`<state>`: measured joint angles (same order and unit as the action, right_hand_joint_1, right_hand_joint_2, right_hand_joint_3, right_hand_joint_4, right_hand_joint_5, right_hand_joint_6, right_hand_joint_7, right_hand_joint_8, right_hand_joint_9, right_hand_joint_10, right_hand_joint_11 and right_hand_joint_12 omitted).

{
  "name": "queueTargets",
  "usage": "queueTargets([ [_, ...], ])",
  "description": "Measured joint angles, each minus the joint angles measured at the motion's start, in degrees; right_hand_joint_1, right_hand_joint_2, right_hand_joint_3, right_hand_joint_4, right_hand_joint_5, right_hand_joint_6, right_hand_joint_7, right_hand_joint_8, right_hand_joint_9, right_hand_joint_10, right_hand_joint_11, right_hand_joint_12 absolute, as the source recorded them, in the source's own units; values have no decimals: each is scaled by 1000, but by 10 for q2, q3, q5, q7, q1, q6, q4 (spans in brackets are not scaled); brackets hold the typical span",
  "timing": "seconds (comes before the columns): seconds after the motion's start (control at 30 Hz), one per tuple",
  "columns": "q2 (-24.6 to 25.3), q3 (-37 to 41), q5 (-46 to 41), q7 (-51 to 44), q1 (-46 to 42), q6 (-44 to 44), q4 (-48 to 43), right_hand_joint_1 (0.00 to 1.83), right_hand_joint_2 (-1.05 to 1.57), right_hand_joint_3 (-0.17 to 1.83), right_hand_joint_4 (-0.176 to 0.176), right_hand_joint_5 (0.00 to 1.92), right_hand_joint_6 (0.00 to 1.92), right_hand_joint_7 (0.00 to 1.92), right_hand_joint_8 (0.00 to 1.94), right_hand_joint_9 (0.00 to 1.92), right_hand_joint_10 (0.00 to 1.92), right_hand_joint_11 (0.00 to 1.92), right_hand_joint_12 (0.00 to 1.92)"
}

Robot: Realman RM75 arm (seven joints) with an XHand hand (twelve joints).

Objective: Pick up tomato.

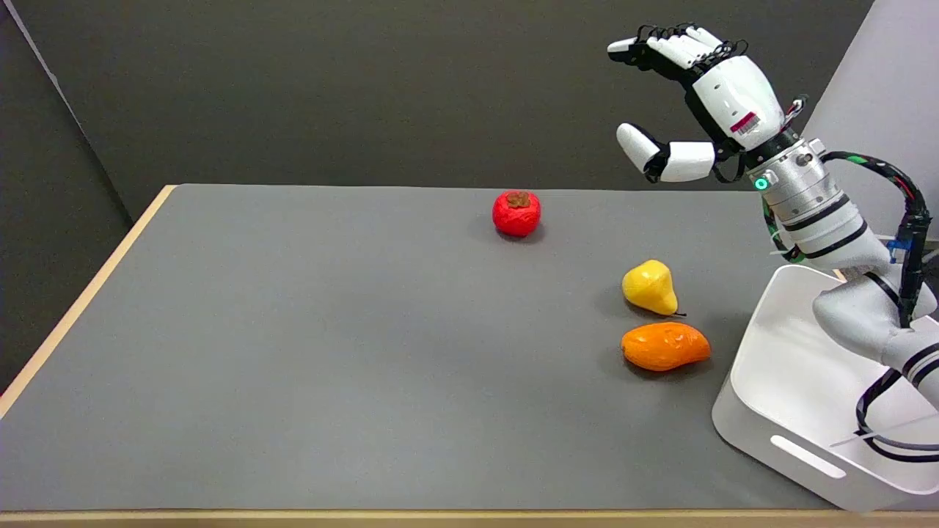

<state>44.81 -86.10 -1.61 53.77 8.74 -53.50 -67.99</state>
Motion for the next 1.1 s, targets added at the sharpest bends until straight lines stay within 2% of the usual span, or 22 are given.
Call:
queueTargets([
  [0.7, -13, -10, 10, 23, 32, -45, 58, 249, 672, 933, 136, 287, 584, 460, 518, 430, 900, 266, 1397],
  [1.1, -15, -79, 38, 28, 108, 12, 88, 203, 639, 958, 132, 194, 445, 300, 346, 309, 714, 173, 1264],
])
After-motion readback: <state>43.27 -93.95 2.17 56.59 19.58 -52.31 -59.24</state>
